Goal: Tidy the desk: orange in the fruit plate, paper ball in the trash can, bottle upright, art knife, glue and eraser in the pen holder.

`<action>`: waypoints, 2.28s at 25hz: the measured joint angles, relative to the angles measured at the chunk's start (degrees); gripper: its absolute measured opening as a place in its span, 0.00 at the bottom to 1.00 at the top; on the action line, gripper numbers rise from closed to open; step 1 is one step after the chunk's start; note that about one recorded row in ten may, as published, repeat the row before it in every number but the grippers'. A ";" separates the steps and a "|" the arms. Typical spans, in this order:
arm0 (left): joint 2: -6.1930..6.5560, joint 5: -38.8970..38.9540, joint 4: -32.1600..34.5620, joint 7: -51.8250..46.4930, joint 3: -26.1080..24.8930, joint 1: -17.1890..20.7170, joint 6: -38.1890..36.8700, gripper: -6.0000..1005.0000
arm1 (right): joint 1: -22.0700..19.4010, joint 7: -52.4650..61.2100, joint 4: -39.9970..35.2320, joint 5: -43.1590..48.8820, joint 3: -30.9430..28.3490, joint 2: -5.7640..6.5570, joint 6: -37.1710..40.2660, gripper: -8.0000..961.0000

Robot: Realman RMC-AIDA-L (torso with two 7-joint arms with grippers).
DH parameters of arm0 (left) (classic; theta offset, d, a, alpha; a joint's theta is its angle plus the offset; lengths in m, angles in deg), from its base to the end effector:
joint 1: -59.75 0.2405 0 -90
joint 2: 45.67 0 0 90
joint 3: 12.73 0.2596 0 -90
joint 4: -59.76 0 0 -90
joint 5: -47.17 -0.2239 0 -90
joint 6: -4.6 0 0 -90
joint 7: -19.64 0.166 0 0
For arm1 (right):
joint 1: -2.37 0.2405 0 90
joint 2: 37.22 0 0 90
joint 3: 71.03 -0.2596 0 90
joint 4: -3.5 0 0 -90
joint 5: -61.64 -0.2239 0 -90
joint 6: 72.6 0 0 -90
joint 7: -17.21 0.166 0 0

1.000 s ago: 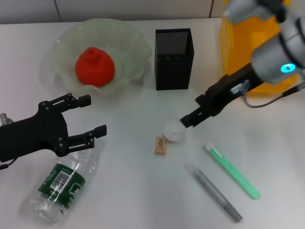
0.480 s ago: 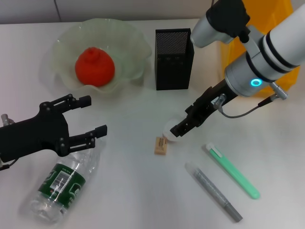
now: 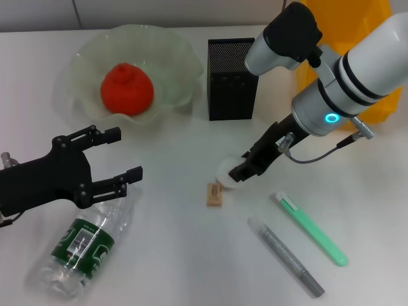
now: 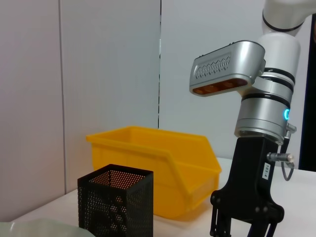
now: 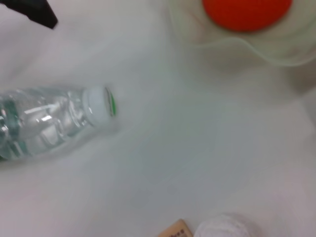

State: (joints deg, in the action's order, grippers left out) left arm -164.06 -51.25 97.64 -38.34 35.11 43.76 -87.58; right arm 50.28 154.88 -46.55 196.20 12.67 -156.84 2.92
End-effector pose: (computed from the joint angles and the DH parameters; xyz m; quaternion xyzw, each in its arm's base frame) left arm -0.3032 0.2897 -0.0111 -0.9294 -0.1172 -0.2846 0.2036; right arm 0.1620 0.3924 -0.1012 -0.9468 0.2858 -0.1284 0.0736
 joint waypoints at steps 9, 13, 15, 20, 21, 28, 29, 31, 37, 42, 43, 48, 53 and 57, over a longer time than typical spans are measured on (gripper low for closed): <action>-0.07 0.02 0.00 0.55 -1.36 0.14 -0.17 0.81 | -3.56 -0.08 -7.53 -1.85 -3.79 0.35 4.13 0.38; -0.09 0.15 0.01 0.67 -1.51 0.20 -0.36 0.81 | -7.43 0.50 -18.03 -1.59 -10.33 0.40 9.16 0.38; -0.09 0.49 0.01 0.67 -1.56 0.28 -0.49 0.81 | -8.56 0.75 -21.05 -1.57 -12.44 0.41 10.70 0.38; -0.09 2.71 0.00 0.68 -1.60 0.71 -1.94 0.81 | -14.99 0.58 -35.34 -1.51 -28.72 0.43 16.98 0.38; -0.07 3.07 -0.05 0.68 -1.61 0.76 -2.66 0.81 | -14.99 0.58 -35.34 -1.51 -28.72 0.43 16.98 0.38; 0.06 3.53 -0.17 0.05 -1.46 0.48 -4.95 0.81 | -19.15 -9.75 -30.50 -7.63 -44.95 0.74 8.76 0.39; 0.07 3.46 -0.17 -0.14 -1.37 0.29 -5.05 0.81 | -19.24 -11.92 -27.80 -9.12 -45.41 0.92 6.73 0.40; 0.05 3.42 -0.07 -0.91 -1.16 0.06 -5.11 0.81 | -18.78 -14.90 -22.65 -10.08 -45.47 1.30 2.73 0.42; -0.18 3.41 3.67 -8.40 -0.85 0.10 -5.19 0.81 | -17.44 -20.71 -14.95 -10.43 -45.31 1.08 -3.09 0.61; -0.60 3.79 9.14 -14.34 -0.07 0.97 -4.99 0.81 | -22.63 -28.38 -17.31 -22.14 -44.70 0.18 2.76 0.78; -0.60 3.79 9.14 -14.34 -0.07 0.97 -4.99 0.81 | -22.63 -28.38 -17.31 -22.14 -44.70 0.18 2.76 0.81; -0.78 7.41 14.66 -18.78 3.94 3.03 -3.75 0.81 | -32.28 -52.00 -6.06 -47.18 -39.71 0.28 16.96 0.84; -0.74 9.87 24.05 -24.63 14.18 6.33 4.38 0.80 | -35.57 -78.27 12.67 -49.06 -37.41 0.15 22.70 0.84; -0.52 8.39 35.36 -32.35 24.95 10.36 16.57 0.79 | -35.44 -87.07 21.53 -46.49 -37.52 0.31 22.22 0.84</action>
State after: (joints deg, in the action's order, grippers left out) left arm -164.57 -42.86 133.00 -70.69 60.06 54.12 -71.01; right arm 14.84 67.81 -25.02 149.72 -24.84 -156.53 25.13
